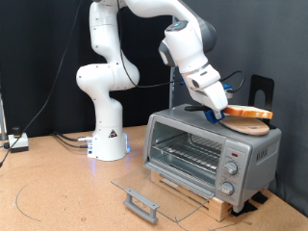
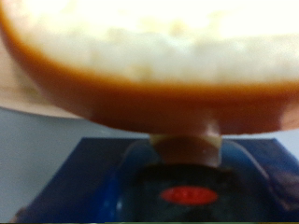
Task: Make a piece of toast with the oven
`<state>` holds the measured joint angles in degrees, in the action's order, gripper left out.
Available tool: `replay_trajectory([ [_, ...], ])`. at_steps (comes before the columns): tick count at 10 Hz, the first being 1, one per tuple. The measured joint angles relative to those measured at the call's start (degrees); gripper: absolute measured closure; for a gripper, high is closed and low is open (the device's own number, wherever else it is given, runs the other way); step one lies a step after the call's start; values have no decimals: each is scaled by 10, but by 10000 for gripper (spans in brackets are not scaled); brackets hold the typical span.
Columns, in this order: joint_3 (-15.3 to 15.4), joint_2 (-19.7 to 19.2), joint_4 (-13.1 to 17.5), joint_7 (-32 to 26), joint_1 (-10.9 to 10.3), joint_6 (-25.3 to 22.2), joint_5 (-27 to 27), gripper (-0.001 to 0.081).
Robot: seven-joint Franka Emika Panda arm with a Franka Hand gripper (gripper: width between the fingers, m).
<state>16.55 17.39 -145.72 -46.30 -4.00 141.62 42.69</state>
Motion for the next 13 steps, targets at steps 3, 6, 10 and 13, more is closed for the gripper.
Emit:
replay_trajectory([
  [3, -31, 17, -5, -34, 2, -9, 24, 415],
  [6, -45, 33, -11, -51, 8, -28, 16, 415],
  [10, -99, 41, -13, -112, 24, -79, 15, 415],
  [13, -142, 50, -13, -141, 60, -142, -42, 415],
])
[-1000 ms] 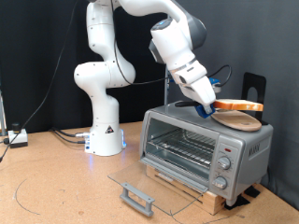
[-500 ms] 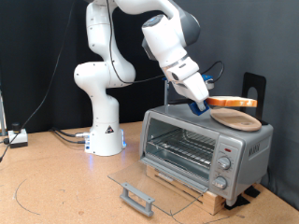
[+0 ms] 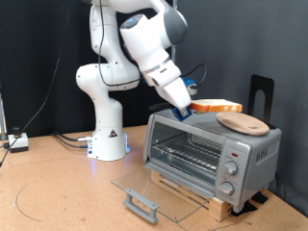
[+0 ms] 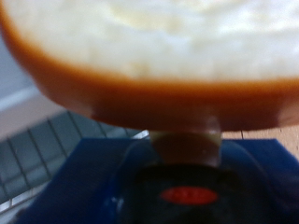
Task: Make a piece of toast with the oven
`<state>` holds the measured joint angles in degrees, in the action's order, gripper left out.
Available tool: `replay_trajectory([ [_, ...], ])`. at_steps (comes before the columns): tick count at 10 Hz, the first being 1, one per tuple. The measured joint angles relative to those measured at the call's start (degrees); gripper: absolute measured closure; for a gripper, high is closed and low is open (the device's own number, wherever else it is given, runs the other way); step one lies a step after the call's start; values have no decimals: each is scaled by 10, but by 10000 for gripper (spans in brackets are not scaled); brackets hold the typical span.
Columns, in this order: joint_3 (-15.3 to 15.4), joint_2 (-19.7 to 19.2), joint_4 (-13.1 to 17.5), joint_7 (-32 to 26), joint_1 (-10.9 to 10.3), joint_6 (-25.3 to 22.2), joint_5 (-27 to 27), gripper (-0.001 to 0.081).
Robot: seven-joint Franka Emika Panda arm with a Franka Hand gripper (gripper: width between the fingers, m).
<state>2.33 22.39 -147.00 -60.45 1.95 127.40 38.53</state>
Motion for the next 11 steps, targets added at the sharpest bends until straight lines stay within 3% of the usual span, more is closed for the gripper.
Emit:
replay_trajectory([
  [11, -146, 7, 8, -151, 113, -127, -125, 415],
])
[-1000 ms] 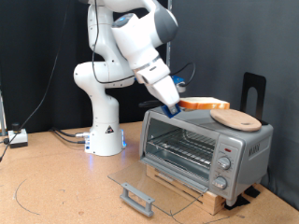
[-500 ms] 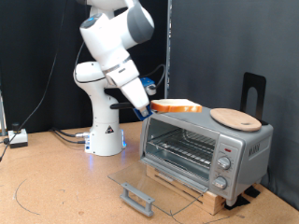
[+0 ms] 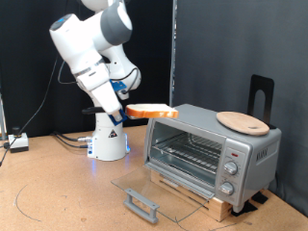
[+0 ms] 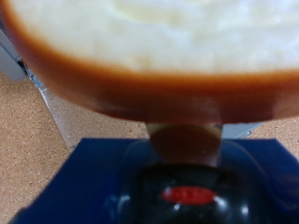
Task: Make a piece of toast with the oven
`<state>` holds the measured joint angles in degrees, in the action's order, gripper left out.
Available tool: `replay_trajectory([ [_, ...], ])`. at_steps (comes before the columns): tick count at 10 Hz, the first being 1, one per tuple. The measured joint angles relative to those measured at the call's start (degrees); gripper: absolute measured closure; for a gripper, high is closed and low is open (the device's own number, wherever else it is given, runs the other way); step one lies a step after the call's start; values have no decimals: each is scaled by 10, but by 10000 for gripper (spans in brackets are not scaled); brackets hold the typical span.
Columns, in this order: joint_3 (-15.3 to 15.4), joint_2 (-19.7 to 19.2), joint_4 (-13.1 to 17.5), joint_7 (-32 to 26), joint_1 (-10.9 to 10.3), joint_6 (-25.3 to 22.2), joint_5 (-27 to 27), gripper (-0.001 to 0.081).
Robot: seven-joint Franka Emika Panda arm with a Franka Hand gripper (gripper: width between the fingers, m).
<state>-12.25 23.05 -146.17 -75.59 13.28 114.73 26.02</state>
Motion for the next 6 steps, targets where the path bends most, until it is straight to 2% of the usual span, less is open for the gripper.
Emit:
replay_trajectory([
  [3, 8, -3, -17, -23, -8, 14, 4, 415],
  [6, 37, -35, -67, -24, -9, 93, -12, 415],
])
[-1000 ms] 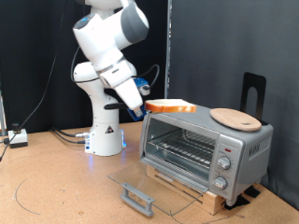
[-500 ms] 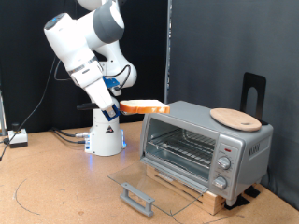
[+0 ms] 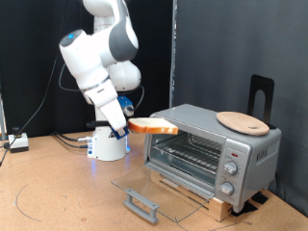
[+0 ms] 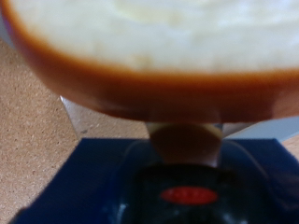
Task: Make a piece of toast with the oven
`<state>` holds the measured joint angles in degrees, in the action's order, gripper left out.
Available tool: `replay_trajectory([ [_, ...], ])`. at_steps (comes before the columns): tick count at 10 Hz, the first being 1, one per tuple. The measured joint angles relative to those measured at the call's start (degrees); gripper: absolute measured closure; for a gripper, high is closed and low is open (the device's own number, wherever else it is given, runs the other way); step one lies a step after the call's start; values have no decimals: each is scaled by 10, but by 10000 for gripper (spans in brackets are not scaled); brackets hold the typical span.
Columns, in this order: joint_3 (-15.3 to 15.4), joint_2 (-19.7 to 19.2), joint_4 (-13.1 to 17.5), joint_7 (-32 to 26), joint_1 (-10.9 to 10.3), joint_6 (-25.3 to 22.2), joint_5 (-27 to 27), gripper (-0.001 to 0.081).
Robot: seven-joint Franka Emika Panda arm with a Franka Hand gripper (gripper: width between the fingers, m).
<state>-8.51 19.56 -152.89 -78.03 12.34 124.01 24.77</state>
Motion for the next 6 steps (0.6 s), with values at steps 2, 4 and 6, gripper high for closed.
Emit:
replay_trajectory([
  [2, 5, -40, -14, -4, -2, 49, 3, 415],
  [4, 11, -80, -17, -12, -8, 92, 16, 415],
  [6, 23, -106, -16, -40, -25, 122, 59, 415],
])
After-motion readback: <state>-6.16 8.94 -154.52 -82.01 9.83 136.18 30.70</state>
